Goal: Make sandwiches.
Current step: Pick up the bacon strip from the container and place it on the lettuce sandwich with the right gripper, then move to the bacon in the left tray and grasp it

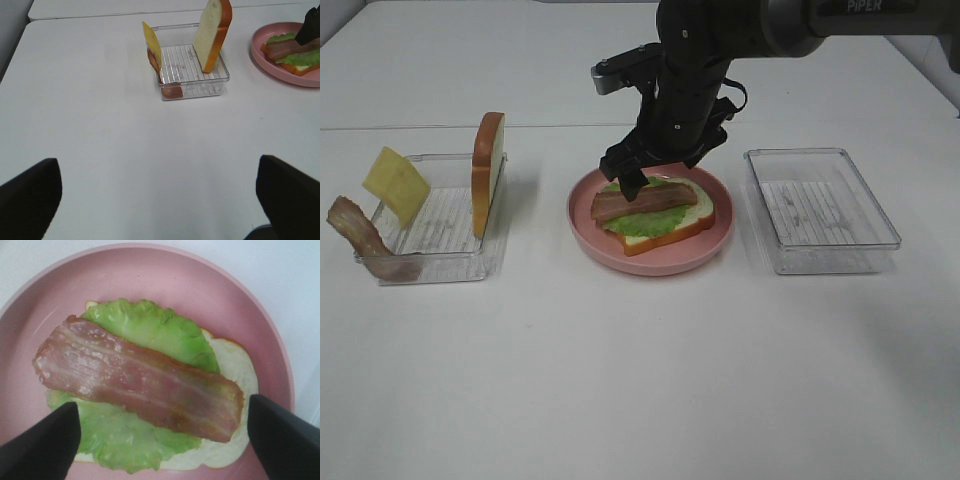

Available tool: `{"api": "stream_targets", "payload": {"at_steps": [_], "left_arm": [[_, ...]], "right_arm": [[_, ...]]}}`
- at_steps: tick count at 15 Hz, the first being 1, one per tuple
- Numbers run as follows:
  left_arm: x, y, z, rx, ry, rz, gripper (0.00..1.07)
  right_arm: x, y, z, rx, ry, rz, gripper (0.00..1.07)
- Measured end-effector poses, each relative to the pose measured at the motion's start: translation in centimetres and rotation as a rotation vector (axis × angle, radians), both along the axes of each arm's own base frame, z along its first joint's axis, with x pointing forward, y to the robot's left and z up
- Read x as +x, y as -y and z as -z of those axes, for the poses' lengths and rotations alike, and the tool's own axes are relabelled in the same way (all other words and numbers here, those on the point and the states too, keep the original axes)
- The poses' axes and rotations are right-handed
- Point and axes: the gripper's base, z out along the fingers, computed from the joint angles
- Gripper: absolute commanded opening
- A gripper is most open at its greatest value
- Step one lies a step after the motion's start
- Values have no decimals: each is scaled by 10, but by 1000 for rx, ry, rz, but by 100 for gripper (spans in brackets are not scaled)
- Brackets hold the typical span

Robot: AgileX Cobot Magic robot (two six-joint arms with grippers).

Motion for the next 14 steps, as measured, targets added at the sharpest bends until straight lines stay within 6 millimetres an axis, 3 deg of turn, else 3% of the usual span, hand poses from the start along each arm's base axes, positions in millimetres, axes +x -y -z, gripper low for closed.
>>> {"api": "stream_targets", "payload": {"at_steps": [1,4,5,8,9,13,14], "left_arm": [[0,0,0,0,0,0,100],[0,0,0,0,0,0,100],[0,0,0,0,0,0,100],[0,0,0,0,0,0,100],[0,0,0,0,0,0,100],[0,0,0,0,0,0,100],[0,0,0,0,0,0,100]], "right_arm": [[0,1,-3,-3,3,3,93],[-5,8,-40,-34,35,21,93],[-14,17,-79,-50,43,42,93],[-27,26,-106,-69,28,63,92],[-37,35,-125,-101,23,82,92],[-40,60,-141,-123,-7,166,92],[-37,89,-151,-57,-25,259,92]]}}
